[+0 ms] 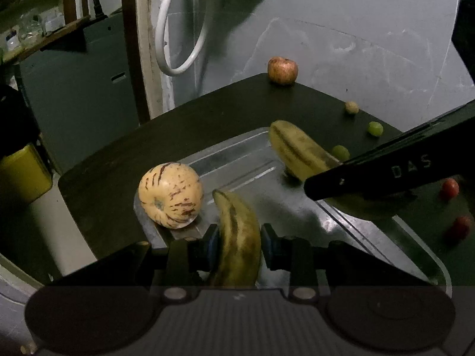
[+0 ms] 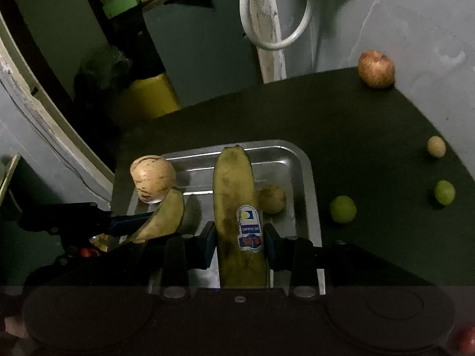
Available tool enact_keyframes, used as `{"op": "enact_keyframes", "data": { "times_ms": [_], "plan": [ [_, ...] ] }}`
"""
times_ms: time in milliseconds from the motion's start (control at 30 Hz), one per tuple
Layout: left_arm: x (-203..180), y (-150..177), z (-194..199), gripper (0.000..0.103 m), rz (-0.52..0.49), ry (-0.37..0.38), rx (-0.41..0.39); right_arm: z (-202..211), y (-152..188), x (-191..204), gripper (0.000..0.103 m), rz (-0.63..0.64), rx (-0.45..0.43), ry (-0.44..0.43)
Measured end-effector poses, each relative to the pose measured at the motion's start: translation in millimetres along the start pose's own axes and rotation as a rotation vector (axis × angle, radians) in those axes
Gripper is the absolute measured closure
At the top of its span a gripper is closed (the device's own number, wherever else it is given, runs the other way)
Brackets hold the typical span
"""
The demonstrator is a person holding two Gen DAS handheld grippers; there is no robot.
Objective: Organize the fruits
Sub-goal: 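Lower the stickered banana into the tray with the right gripper while the left lowers the dark banana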
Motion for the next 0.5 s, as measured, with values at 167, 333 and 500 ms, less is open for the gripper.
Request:
{"op": "enact_keyframes", "data": {
  "times_ms": [167, 333, 500],
  "plan": [
    [-0.8, 0.4, -1.9, 0.070, -0.022, -0.003, -0.007, -13.3, -1.3, -1.0, 0.067, 0.012, 0.027, -0.008],
    [-3.0, 1.3, -2.9, 0.070, -0.043, -0.007, -0.013, -23.1, -0.7, -1.7, 0.067, 0.014, 0.052, -0.009],
    [-4.6, 3.2, -3.9, 0.070, -0.049, -0.011, -0.017, -28.3, -1.4, -1.1, 0.067, 0.028, 0.062, -0.003]
  ]
}}
Point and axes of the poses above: each gripper's, at about its wrist camera, not at the fingertips, and z roughly against the way its jaws point, x to its left, y to its underside, the point moved 2 cm from there along -z, roughly the way its jaws point, and after that the axes turned 8 degrees about z, right-handed, at the moved point
